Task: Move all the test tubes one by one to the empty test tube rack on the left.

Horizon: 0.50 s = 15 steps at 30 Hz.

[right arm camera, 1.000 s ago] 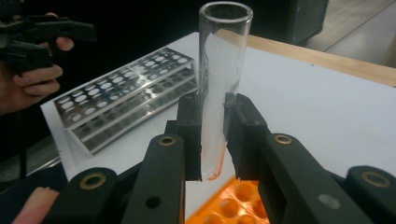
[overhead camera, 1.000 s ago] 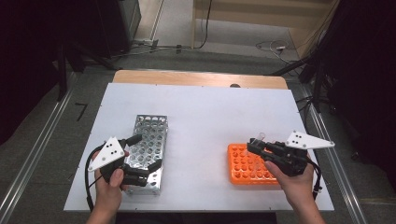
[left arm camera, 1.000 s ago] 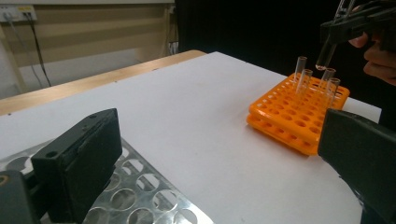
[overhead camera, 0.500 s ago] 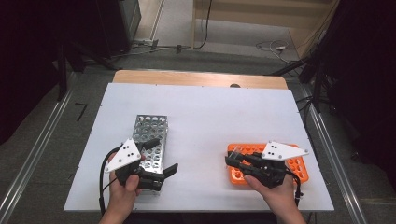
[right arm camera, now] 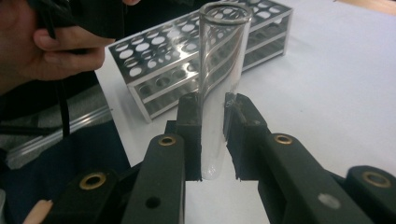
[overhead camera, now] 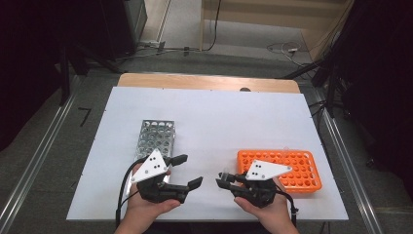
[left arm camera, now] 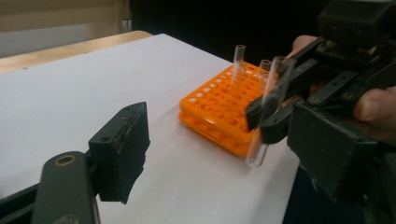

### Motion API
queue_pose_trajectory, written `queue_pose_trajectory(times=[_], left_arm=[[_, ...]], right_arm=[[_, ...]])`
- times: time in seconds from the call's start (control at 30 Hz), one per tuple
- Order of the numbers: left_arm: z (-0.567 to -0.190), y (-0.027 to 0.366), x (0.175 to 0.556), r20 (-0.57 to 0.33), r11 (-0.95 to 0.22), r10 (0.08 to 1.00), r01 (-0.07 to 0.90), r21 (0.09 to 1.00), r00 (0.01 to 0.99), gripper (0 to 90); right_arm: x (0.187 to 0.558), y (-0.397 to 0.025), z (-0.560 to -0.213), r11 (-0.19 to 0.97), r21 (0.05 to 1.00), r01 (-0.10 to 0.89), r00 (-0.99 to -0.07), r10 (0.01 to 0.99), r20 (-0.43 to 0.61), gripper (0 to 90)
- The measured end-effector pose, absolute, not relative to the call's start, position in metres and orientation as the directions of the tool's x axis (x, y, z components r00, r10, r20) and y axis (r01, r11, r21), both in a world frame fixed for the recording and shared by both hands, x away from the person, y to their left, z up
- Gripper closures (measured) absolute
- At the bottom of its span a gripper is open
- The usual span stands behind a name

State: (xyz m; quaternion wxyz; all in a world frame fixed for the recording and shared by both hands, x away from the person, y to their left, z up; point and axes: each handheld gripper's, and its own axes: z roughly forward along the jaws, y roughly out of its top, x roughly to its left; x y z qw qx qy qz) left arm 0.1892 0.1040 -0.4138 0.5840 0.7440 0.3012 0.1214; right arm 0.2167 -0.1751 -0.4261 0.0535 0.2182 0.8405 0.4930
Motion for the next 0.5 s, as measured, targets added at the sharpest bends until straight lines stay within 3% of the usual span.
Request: queue_pose_trajectory(times=[0.5], left_arm=[[-0.417, 0.082, 0.185, -0.17, -0.188, 0.498, 0.297, 0.936, 0.85, 50.0]], right_arm=[[0.21, -0.153, -0.436, 0.466, 0.832, 0.3, -0.917, 0.382, 0.116, 73.8]])
